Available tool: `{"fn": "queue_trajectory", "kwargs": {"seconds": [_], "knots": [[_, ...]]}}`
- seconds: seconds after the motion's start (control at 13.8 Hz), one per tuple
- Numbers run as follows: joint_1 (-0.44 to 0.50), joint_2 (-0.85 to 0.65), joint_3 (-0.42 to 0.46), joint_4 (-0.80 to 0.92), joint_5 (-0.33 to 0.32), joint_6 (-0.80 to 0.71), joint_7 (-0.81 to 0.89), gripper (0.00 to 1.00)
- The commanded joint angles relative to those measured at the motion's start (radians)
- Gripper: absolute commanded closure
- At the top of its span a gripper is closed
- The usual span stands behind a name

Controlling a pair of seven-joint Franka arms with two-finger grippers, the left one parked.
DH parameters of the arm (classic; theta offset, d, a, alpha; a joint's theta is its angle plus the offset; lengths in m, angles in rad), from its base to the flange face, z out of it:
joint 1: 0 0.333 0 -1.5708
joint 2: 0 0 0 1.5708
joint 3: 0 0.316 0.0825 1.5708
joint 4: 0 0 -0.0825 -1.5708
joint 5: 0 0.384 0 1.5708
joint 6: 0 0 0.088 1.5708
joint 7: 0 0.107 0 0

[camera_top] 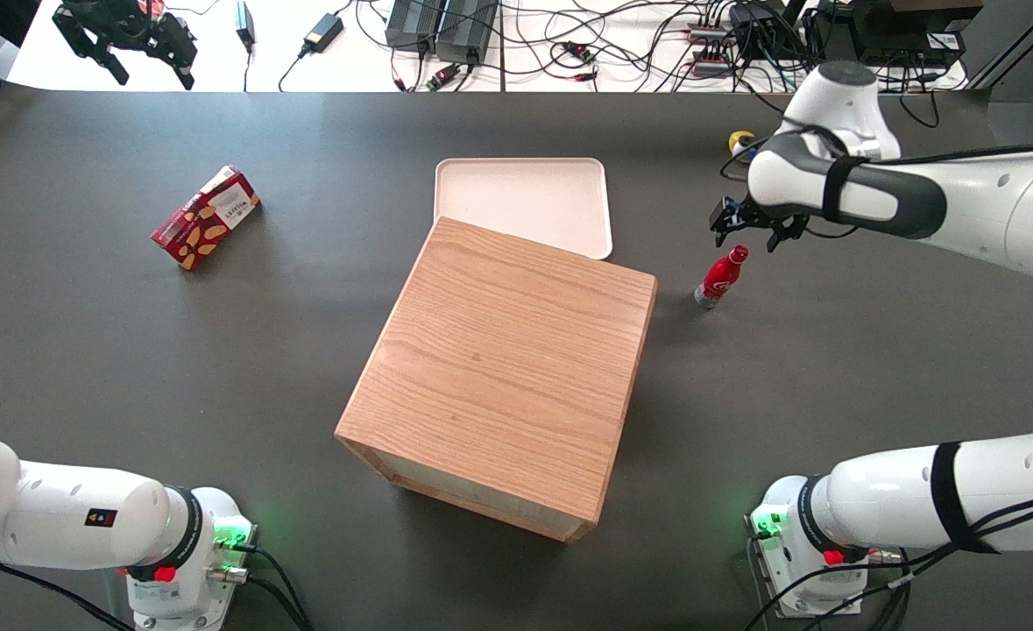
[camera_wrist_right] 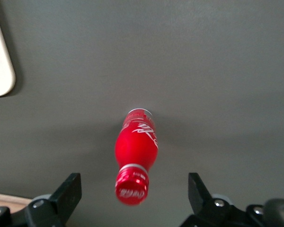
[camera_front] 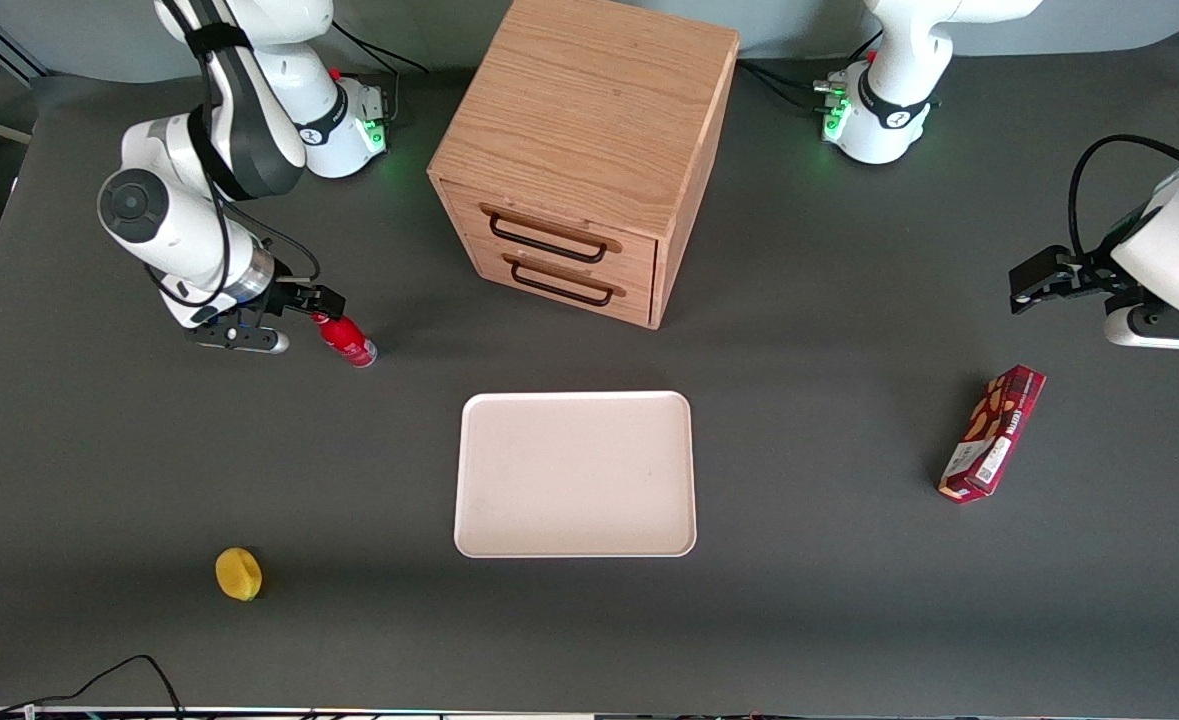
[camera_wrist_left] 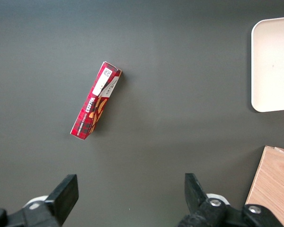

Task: Place coke bottle on tray
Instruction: 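Close the right gripper around the bottle's cap end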

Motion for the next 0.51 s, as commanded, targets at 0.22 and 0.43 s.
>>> {"fn": "queue_trajectory", "kwargs": {"seconds": [0.22, 0.43], "knots": [[0.003, -0.028, 0.005, -0.073, 0.018, 0.050, -0.010, 0.15], [0.003, -0.029, 0.025, -0.061, 0.018, 0.048, -0.007, 0.23]]}}
